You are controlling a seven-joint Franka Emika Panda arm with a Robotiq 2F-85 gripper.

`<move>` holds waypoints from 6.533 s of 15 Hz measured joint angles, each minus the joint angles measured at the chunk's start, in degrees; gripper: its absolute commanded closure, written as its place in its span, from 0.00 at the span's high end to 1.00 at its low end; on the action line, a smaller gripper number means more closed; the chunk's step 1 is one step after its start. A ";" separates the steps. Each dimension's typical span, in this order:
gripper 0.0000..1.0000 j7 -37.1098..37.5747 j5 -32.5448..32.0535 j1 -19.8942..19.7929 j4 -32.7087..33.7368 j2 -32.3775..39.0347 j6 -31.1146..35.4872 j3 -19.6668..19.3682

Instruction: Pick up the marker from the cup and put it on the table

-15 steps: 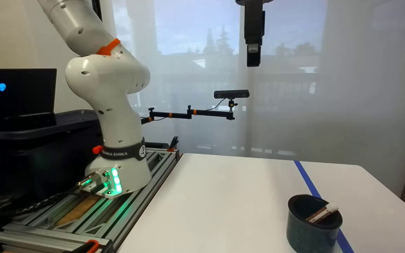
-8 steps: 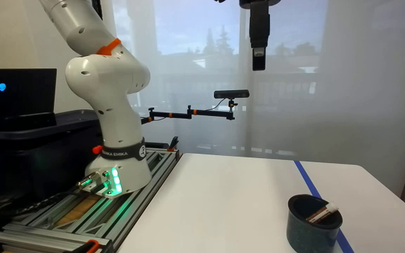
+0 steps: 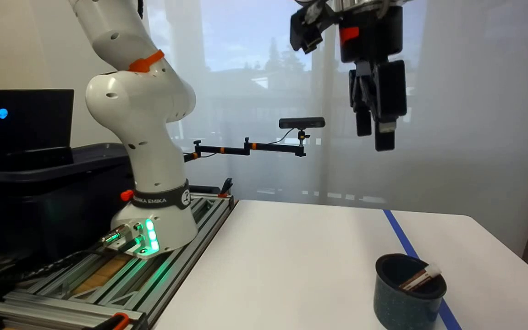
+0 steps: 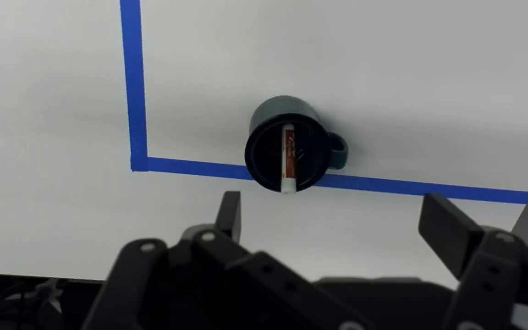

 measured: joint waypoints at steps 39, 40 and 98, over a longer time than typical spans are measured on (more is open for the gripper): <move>0.76 -7.34 11.35 -2.92 7.07 32.99 25.55 5.70; 0.67 -6.82 11.35 -3.30 7.77 33.81 25.55 6.24; 0.05 -4.69 16.61 -11.25 8.94 33.99 22.43 3.51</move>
